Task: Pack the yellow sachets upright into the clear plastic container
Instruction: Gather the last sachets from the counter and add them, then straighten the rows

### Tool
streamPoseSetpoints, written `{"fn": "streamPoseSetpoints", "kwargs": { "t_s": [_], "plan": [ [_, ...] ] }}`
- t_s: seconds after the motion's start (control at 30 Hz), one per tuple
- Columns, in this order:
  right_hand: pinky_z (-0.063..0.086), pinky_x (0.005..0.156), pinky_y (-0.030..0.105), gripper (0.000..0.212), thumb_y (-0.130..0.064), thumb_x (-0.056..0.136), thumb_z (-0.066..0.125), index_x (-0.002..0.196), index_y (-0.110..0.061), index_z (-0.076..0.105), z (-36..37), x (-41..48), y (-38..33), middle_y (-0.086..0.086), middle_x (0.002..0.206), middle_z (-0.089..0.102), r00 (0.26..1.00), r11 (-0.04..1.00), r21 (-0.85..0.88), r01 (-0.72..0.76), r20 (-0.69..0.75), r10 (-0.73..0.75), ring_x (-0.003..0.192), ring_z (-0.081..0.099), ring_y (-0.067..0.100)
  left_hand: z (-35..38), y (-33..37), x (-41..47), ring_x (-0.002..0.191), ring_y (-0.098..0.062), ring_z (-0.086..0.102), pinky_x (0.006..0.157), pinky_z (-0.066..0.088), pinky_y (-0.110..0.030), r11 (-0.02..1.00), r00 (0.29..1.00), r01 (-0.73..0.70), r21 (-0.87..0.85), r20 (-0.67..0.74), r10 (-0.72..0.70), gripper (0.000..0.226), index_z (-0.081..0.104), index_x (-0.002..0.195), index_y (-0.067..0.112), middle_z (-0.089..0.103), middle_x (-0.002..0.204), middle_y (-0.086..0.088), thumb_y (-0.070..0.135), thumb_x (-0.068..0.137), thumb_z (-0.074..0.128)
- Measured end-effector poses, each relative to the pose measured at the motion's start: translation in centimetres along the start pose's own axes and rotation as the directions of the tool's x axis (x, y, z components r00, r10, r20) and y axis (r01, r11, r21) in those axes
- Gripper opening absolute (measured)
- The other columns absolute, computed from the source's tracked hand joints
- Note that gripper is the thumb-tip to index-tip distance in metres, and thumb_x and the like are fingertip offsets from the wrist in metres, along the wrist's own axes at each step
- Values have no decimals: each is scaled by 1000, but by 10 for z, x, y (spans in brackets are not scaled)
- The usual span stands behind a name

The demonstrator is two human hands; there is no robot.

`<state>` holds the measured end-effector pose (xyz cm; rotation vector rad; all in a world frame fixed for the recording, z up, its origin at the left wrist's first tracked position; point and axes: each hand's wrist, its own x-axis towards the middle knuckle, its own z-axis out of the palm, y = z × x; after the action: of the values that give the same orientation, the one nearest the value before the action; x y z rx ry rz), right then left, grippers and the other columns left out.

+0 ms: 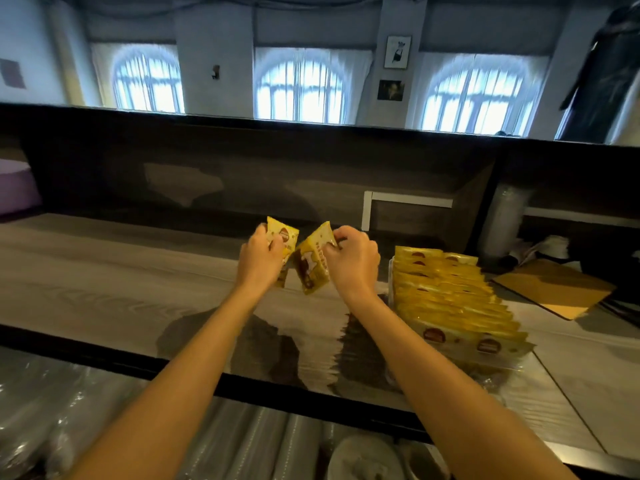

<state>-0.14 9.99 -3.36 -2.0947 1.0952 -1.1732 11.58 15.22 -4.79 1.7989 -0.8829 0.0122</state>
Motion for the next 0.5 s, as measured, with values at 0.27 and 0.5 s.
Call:
{"fn": "streamPoseSetpoints", "kwargs": {
  "t_s": [0.27,0.5],
  "plan": [
    [51,70,36,17,-17,97,45,111,-11,53,-77,44,13,7,93,61,978,996,2,94,-189,-92,86,59,22,28,65,13,89,-15,55,56,40,-18,966,998,-59,-251,-12,58,19,54,95,12,57,94,-3,-1,81,59],
    [51,75,33,31,-9,98,39,128,-12,43,-135,82,69,16,115,61,962,1000,7,12,-273,-9,102,60,27,84,109,27,93,-11,52,55,40,-13,932,956,-234,-277,111,272,8,47,91,11,54,99,-3,7,90,54]
  ]
}}
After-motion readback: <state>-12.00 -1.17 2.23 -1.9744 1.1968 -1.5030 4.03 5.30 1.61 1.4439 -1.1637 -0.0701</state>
